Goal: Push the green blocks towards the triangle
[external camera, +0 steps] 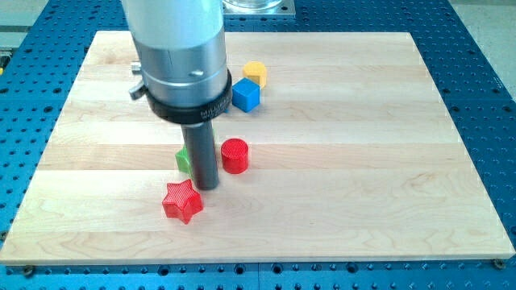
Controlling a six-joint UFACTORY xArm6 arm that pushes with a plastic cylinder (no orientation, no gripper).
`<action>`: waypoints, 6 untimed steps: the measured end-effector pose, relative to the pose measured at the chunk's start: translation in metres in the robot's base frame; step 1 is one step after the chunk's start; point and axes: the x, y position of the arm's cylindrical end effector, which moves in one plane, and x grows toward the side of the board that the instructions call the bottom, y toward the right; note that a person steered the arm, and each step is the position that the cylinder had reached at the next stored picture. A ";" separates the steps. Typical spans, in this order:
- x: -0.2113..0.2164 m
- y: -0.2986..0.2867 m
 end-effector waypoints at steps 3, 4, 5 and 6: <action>-0.005 -0.068; -0.018 -0.036; -0.043 -0.034; -0.043 -0.055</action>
